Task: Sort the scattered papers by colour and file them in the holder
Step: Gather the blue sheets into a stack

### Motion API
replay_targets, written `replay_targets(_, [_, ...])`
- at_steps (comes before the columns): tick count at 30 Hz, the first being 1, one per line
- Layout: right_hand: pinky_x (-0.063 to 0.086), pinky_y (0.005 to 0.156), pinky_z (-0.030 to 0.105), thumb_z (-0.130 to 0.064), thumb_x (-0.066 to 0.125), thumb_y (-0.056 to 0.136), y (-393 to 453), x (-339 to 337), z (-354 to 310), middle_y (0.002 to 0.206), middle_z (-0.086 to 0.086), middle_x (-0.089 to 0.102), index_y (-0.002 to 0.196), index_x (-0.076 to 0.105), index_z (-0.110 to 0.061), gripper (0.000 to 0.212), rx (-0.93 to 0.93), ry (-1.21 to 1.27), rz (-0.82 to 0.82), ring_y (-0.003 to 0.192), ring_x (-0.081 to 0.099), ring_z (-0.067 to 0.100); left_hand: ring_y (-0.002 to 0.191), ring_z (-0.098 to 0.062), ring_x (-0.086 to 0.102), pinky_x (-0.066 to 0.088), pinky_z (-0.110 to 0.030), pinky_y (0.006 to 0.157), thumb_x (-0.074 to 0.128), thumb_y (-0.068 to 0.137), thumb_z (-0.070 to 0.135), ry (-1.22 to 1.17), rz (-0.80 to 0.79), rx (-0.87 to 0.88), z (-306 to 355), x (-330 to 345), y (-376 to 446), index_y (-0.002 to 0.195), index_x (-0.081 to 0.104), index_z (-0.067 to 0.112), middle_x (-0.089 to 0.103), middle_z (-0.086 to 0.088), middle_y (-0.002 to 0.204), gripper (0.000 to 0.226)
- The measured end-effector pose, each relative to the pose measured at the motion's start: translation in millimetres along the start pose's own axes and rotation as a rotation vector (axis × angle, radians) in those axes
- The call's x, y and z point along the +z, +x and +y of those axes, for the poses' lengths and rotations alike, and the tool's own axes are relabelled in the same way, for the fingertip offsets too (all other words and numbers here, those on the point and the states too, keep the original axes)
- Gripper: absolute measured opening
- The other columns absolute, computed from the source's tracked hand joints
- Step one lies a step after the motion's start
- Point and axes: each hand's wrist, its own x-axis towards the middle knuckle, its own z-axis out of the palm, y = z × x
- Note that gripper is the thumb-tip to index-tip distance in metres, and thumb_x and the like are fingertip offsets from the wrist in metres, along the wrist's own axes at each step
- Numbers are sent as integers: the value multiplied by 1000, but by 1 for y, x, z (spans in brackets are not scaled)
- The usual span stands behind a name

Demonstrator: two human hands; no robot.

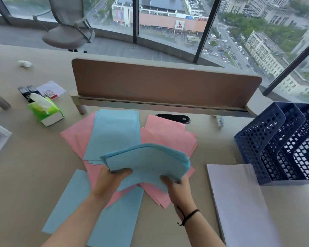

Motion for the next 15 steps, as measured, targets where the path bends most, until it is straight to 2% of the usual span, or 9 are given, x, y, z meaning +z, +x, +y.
replay_targets(3, [52, 79, 37, -2, 59, 70, -3, -8, -8, 89, 2, 75, 87, 73, -15, 25, -13, 71, 49, 85, 66, 17, 75, -7, 66, 53, -32, 74, 73, 59, 8, 63, -25, 39, 7, -8, -6, 78, 78, 20, 77, 2, 84, 24])
replay_targets(6, [52, 85, 39, -2, 61, 66, -9, -17, 3, 98, 11, 74, 88, 72, -19, 30, -4, 58, 25, 92, 65, 21, 83, -8, 71, 56, -28, 78, 72, 59, 13, 64, -59, 6, 6, -21, -17, 81, 77, 46, 78, 10, 88, 39])
replay_targets(7, [52, 84, 40, -3, 62, 65, -11, -15, 9, 97, 12, 74, 87, 72, -19, 30, 25, 55, 22, 92, 65, 22, 84, -9, 72, 56, -29, 79, 73, 59, 13, 55, -74, -12, 4, -23, -19, 81, 76, 48, 78, 10, 89, 42])
replay_targets(9, [53, 77, 35, -3, 60, 61, -18, -6, 15, 89, 6, 74, 84, 74, -20, 31, 76, 56, 22, 84, 66, 17, 79, -9, 70, 57, -24, 73, 74, 63, 7, 59, -94, -32, -3, -23, -22, 79, 79, 35, 77, 8, 83, 34])
replay_targets(11, [53, 71, 30, -1, 59, 62, -23, 4, 17, 85, 0, 72, 86, 71, -20, 33, 107, 75, 26, 77, 65, 10, 70, -6, 65, 56, -19, 61, 66, 76, -12, 36, -101, -67, -6, -19, -22, 79, 74, 16, 70, 4, 75, 29])
replay_targets(13, [52, 72, 32, 2, 59, 67, -23, 8, 15, 84, -2, 71, 89, 69, -21, 33, 125, 67, 31, 77, 64, 12, 71, -7, 61, 54, -16, 57, 53, 82, -21, 34, -95, -77, -7, -17, -20, 87, 69, 5, 66, -2, 78, 31])
replay_targets(15, [52, 72, 35, -3, 58, 63, -23, 7, 16, 84, -1, 71, 91, 69, -18, 34, 131, 42, 29, 79, 63, 16, 77, -12, 59, 52, -13, 57, 53, 80, -19, 62, -95, -67, -10, -17, -18, 94, 68, 1, 65, -3, 83, 28])
